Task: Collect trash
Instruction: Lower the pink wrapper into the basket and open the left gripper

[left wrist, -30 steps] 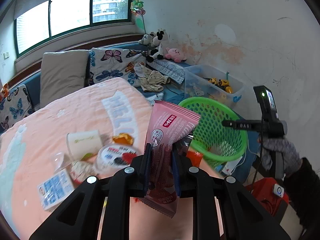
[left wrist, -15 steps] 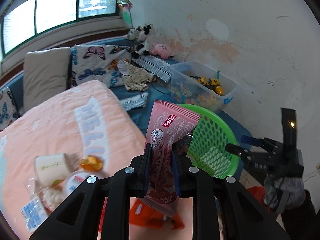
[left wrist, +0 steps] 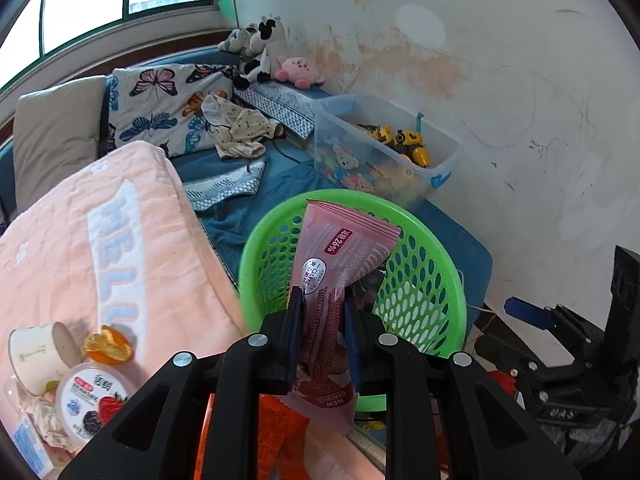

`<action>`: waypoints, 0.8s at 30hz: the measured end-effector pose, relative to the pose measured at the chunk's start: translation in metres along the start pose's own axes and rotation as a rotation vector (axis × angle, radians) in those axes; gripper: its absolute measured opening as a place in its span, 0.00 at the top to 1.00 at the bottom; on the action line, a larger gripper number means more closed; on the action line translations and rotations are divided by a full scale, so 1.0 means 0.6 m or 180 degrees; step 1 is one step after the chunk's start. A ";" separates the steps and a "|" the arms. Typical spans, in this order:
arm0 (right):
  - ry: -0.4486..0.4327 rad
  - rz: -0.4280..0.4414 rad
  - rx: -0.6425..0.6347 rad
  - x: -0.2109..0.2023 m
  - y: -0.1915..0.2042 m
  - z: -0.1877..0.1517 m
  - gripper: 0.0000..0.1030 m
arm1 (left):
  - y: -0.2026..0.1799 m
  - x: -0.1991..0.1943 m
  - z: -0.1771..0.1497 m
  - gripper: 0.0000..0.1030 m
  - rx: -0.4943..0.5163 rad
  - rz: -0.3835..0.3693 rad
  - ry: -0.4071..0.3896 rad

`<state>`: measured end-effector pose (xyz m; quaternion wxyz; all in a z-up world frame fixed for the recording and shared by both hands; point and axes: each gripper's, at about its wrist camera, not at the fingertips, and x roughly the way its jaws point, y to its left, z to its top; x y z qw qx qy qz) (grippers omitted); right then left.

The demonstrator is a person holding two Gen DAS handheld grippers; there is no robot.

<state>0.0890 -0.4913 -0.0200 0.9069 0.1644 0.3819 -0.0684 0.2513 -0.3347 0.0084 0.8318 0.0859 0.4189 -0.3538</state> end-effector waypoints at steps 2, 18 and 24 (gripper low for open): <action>0.0004 -0.0002 0.0034 -0.003 -0.002 -0.006 0.19 | -0.003 0.007 -0.001 0.81 -0.0003 -0.0006 0.0018; -0.0019 0.0076 0.0006 -0.023 0.027 -0.026 0.16 | 0.015 -0.050 -0.034 0.45 -0.0057 0.0039 -0.0114; -0.0046 0.0160 -0.0063 -0.037 0.063 -0.035 0.15 | 0.036 -0.098 -0.060 0.45 -0.0091 0.0228 -0.0198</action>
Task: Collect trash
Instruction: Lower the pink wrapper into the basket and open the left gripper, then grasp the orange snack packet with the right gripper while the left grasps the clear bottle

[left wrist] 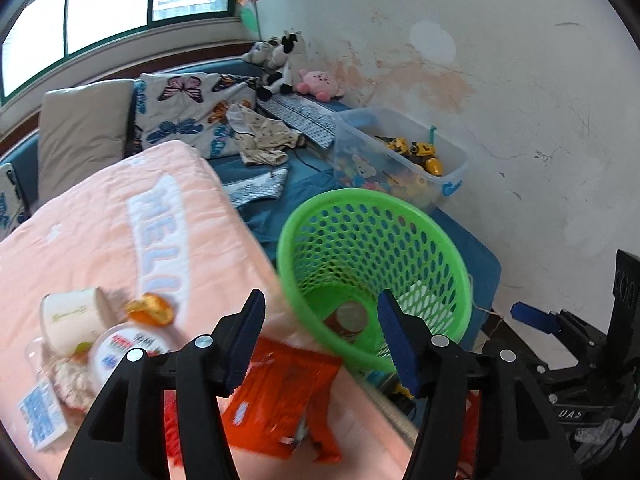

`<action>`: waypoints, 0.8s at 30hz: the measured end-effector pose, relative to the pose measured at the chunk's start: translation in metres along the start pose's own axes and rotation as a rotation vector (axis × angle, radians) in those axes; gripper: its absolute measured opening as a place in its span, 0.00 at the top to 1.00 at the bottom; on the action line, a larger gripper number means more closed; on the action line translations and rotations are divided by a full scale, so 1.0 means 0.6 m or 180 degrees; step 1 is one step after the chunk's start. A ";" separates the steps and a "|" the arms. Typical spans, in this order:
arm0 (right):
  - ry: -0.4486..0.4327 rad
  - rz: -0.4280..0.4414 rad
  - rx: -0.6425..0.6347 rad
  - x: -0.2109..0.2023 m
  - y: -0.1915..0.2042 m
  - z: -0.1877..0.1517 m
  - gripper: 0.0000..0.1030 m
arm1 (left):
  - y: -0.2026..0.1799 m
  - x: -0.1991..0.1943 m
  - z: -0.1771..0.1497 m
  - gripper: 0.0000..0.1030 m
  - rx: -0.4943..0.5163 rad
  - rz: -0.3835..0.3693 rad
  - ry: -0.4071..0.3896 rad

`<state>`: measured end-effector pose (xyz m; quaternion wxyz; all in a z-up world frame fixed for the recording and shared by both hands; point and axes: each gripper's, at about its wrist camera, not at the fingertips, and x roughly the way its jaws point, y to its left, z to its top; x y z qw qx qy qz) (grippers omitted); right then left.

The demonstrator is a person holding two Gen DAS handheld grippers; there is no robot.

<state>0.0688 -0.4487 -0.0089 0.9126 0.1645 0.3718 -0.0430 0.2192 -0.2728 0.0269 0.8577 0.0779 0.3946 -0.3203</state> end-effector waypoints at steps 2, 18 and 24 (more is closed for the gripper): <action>0.0010 0.0032 -0.0015 -0.001 0.011 -0.004 0.14 | 0.009 -0.013 -0.012 0.45 -0.0004 0.0060 -0.0015; 0.0201 0.0300 -0.0056 0.034 0.101 -0.029 0.14 | 0.137 -0.086 -0.119 0.43 -0.0282 0.0416 0.0053; 0.0407 0.0414 0.0025 0.074 0.137 -0.033 0.14 | 0.189 -0.104 -0.157 0.41 -0.0408 0.0511 0.0095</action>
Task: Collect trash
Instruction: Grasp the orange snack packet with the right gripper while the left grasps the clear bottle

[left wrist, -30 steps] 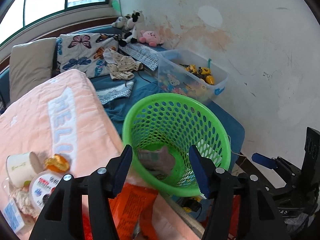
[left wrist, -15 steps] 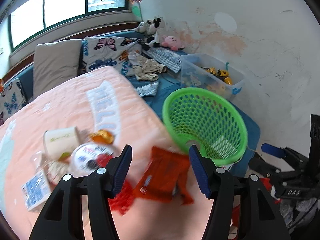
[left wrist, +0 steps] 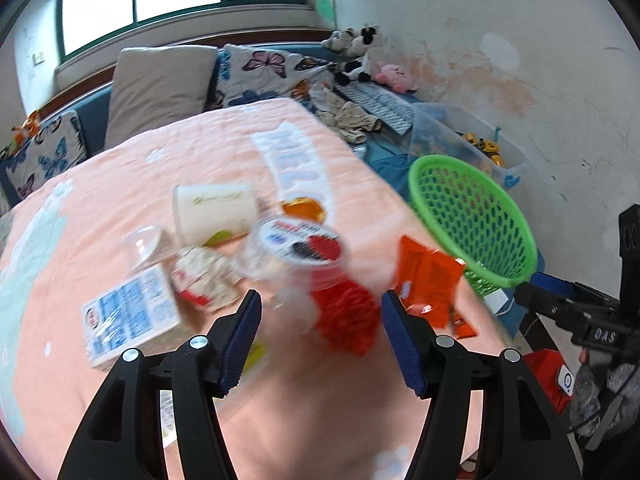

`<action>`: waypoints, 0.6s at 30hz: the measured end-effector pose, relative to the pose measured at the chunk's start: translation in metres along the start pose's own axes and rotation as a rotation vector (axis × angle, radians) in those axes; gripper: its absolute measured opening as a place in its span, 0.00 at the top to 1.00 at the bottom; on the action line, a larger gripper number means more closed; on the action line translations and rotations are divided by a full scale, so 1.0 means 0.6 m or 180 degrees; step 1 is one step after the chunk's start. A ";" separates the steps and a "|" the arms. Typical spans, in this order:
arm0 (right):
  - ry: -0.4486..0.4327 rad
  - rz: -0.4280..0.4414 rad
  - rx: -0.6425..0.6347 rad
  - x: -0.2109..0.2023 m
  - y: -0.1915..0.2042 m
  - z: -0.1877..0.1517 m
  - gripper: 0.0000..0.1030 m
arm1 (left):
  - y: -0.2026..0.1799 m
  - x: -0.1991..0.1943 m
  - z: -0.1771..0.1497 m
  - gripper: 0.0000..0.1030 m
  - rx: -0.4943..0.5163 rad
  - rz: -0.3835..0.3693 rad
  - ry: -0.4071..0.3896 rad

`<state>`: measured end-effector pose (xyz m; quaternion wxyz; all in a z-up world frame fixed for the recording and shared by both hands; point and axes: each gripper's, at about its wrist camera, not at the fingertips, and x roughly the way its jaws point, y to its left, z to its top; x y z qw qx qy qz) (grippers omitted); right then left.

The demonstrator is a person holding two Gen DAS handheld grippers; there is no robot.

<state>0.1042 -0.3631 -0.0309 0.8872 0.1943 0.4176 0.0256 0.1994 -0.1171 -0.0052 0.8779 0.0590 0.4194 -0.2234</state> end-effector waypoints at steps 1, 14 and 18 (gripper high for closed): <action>0.0044 0.0016 0.0036 0.009 0.004 0.002 0.14 | 0.007 -0.002 -0.003 0.41 -0.0013 0.0009 0.0001; 0.0467 -0.0133 0.0531 0.109 0.036 0.028 0.14 | 0.092 -0.002 -0.042 0.32 -0.0075 0.0031 0.0073; 0.0520 -0.0307 0.0618 0.132 0.049 0.036 0.14 | 0.107 0.000 -0.048 0.30 -0.0041 0.0014 0.0091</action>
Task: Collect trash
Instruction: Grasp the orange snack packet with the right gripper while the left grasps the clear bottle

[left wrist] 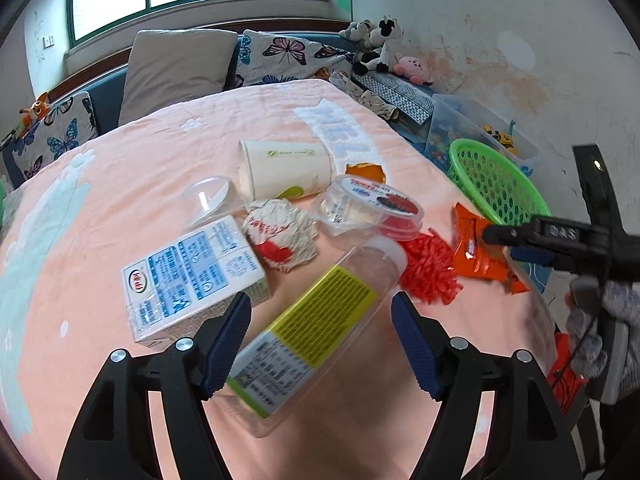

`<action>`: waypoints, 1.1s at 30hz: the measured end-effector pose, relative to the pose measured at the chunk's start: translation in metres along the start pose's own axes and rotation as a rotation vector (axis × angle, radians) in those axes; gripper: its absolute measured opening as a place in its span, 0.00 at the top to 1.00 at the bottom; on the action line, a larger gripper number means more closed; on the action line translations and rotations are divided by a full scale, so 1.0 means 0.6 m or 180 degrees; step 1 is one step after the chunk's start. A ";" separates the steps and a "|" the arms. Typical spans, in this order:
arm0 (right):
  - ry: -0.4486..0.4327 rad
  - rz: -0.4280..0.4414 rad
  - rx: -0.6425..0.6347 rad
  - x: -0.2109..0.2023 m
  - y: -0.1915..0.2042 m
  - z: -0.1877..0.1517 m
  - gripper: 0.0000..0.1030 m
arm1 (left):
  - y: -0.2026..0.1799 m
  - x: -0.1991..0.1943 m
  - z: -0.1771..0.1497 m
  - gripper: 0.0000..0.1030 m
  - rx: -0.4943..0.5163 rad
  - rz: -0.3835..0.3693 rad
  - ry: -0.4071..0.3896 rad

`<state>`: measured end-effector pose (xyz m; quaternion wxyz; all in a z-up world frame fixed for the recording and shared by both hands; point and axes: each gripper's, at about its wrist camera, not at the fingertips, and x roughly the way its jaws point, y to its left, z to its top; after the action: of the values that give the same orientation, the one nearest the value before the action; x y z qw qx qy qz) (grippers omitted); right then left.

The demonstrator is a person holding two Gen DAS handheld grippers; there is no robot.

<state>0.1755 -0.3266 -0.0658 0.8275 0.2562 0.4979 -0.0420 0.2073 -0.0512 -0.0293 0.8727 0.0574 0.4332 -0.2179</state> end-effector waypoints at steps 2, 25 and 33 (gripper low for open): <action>0.0003 -0.0066 0.0039 0.007 0.006 0.004 0.14 | 0.008 0.001 -0.003 0.29 0.0001 -0.0016 0.0007; -0.0071 -0.0599 -0.0236 0.040 0.045 0.006 0.23 | -0.008 0.045 -0.002 0.26 0.0536 -0.0004 0.0236; -0.0085 -0.0511 -0.0393 0.032 0.048 -0.006 0.29 | -0.021 0.078 -0.001 0.29 0.0676 -0.0031 0.0407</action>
<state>0.1916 -0.2966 -0.0722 0.8422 0.1635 0.5074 -0.0807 0.2258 -0.0779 -0.0650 0.8313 0.1613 0.4626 -0.2626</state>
